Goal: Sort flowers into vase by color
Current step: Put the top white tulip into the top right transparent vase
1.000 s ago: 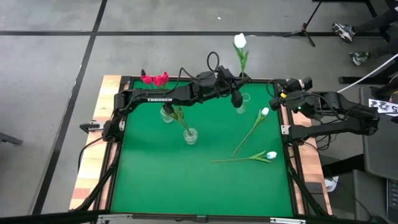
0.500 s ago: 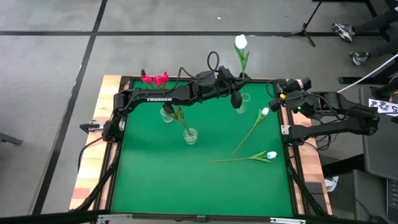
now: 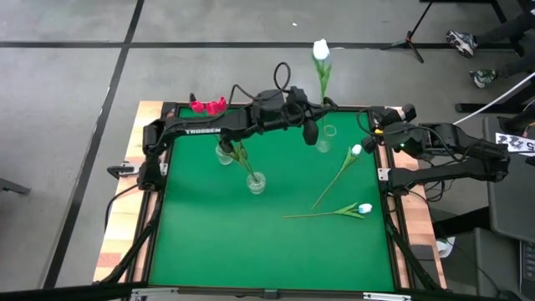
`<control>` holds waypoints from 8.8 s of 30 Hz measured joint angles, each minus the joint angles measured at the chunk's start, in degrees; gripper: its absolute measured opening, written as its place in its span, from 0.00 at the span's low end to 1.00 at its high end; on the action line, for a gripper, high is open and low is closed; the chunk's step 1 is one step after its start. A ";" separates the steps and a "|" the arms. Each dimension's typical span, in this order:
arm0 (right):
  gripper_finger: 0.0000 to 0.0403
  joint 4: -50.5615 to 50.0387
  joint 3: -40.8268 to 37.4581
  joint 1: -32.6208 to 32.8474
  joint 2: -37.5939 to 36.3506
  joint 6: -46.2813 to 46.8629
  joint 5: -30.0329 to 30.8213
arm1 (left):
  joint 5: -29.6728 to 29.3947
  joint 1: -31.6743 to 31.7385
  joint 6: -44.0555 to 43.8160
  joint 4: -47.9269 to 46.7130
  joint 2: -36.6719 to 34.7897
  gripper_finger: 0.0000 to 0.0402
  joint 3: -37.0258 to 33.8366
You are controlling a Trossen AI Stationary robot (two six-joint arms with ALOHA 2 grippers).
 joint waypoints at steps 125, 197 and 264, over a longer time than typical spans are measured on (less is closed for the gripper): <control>0.22 40.61 0.04 -0.04 -3.91 -48.67 -27.53 | -11.52 -5.49 9.86 -31.23 -48.18 0.00 -14.91; 0.60 59.73 7.78 -27.43 20.19 -32.95 -59.54 | 19.22 10.68 1.72 9.26 -10.84 0.00 -19.91; 0.01 53.48 13.73 -27.80 31.28 -30.63 -72.85 | 13.64 8.88 10.20 3.63 -10.86 0.15 -17.09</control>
